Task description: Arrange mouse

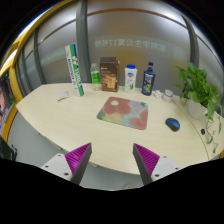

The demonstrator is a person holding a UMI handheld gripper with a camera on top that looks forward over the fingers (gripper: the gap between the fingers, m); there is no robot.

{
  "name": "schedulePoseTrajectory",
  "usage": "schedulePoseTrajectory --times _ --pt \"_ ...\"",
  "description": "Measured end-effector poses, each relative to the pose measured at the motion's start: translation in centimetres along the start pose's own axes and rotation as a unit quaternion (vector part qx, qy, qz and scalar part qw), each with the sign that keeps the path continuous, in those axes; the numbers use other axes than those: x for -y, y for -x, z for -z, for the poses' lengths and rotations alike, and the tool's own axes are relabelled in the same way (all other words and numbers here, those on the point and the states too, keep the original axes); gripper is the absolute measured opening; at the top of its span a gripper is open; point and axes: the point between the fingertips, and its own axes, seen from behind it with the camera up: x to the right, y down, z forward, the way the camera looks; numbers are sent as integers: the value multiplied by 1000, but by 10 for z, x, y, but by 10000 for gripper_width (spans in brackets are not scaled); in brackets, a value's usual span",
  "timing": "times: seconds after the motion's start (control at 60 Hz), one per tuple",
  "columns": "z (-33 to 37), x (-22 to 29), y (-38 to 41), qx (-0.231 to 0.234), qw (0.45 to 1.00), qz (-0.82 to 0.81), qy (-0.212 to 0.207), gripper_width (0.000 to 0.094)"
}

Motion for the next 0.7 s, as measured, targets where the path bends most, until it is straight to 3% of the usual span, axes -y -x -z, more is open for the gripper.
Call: schedulePoseTrajectory --times 0.133,0.35,0.7 --pt "-33 -25 -107 -48 999 -20 13 851" --pt "-92 -21 -256 -124 991 -52 -2 850" --pt "-174 17 -343 -122 992 -35 -12 852"
